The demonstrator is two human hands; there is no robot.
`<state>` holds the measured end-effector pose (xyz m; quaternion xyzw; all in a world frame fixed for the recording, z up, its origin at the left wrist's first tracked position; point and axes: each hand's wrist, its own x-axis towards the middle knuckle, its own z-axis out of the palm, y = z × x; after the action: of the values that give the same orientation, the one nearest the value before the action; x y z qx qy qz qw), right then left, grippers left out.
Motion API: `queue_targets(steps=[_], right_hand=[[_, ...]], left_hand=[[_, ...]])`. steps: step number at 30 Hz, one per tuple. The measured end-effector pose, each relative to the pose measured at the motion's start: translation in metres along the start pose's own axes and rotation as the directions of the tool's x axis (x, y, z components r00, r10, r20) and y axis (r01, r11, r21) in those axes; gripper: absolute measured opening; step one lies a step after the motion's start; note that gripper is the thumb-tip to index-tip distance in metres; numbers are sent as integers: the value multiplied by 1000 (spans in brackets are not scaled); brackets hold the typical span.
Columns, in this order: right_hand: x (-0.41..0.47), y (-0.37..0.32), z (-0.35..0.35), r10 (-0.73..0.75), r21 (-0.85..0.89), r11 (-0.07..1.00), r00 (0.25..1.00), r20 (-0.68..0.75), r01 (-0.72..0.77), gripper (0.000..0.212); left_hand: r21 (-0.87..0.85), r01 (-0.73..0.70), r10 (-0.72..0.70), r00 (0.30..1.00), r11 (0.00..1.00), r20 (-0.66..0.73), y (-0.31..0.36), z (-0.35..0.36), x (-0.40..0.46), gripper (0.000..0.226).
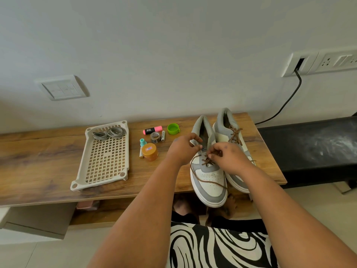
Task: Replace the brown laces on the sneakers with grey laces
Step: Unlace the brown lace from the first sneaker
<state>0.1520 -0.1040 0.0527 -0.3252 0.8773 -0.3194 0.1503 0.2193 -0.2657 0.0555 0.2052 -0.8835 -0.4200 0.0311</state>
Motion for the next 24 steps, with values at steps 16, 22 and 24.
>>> queue_targets(steps=[16,22,24], right_hand=[[2,0,13,-32,-104,994,998,51,37,8],[1,11,-10,74,-59,995,997,-15,-75,8],[2,18,-19,195,-188,960,977,-82,-207,7]], left_hand=[[-41,6,-5,1000,999,17,0,-2,0,11],[-68,22,-19,999,997,44,0,-4,1,11],[-64,24,-21,999,998,49,1,-4,1,11]])
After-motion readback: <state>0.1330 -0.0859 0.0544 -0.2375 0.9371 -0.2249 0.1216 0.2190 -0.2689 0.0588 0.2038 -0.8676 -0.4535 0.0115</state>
